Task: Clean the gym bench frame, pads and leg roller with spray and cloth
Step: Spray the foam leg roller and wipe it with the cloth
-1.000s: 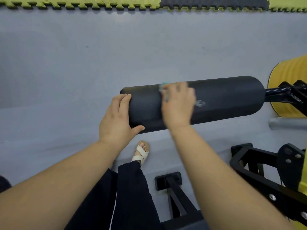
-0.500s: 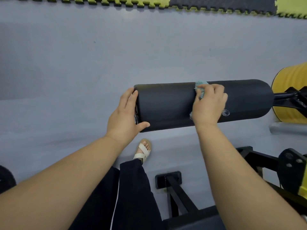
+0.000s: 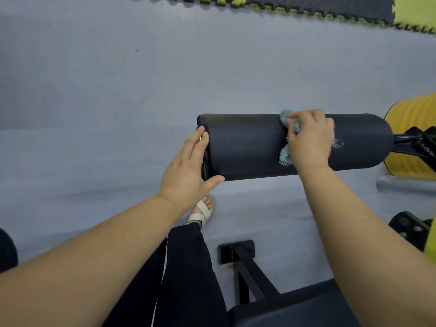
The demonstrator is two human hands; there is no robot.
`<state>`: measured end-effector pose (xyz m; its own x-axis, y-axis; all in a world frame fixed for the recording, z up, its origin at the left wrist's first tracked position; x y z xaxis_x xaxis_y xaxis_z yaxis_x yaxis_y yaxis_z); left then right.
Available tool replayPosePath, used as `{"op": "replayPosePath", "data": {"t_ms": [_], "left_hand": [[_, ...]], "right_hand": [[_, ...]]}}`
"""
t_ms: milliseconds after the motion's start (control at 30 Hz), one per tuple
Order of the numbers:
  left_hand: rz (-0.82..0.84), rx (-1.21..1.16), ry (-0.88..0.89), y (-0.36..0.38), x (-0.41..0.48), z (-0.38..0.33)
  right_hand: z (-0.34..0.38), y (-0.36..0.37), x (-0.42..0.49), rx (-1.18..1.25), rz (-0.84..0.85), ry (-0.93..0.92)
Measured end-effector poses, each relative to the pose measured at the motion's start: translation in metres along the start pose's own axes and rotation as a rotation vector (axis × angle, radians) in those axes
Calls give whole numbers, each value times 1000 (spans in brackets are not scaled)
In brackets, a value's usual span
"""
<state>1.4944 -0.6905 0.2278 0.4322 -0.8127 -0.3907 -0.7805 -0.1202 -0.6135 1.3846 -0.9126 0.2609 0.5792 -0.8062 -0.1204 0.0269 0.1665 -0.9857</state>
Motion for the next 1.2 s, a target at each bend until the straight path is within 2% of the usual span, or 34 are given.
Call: {"op": "replayPosePath", "data": {"t_ms": [67, 133, 267, 367, 433, 567, 633, 700, 767, 900, 967, 1033, 1100, 1200], "left_hand": [[-32, -92, -17, -4, 1, 0], [-60, -153, -59, -7, 3, 1], [-133, -207, -160, -9, 2, 4], [-140, -256, -151, -6, -2, 5], [-126, -265, -134, -4, -3, 4], [-98, -278, -151, -7, -4, 4], [-78, -255, -152, -13, -1, 6], [-70, -224, -163, -22, 8, 6], [-39, -206, -166, -25, 23, 2], [73, -133, -87, -17, 48, -8], [60, -144, -83, -17, 46, -6], [56, -78, -82, -17, 38, -7], [42, -3, -65, -17, 33, -10], [29, 76, -38, -14, 23, -14]], "right_hand": [[-1, 1, -2, 9, 4, 171], [40, 8, -9, 48, 23, 163], [154, 22, -40, 180, -17, -302], [155, 26, -43, 183, 85, -470], [117, 19, -31, 155, 69, -415], [15, 0, -5, 35, 31, -29], [-6, -3, -2, -31, 25, 132], [4, 0, -4, -35, 9, 230], [40, 10, -10, -23, 6, 180], [121, 23, -28, 91, -12, -81], [128, 23, -30, 141, 12, -229], [100, 18, -26, 76, -9, -303], [49, 9, -13, 3, -54, -190], [-36, -3, -4, -54, -13, 157]]}}
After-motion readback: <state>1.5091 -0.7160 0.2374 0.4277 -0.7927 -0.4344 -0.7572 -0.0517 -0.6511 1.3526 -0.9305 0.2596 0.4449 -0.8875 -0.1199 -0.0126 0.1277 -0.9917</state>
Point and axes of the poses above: each hand's wrist, its own x-axis towards the middle knuckle, its own y-axis out of the palm, z = x × y, the point moved 7 cm from there along x, towards the middle knuckle, and after that the axes turned 7 degrees about z, right-handed, at the moved point
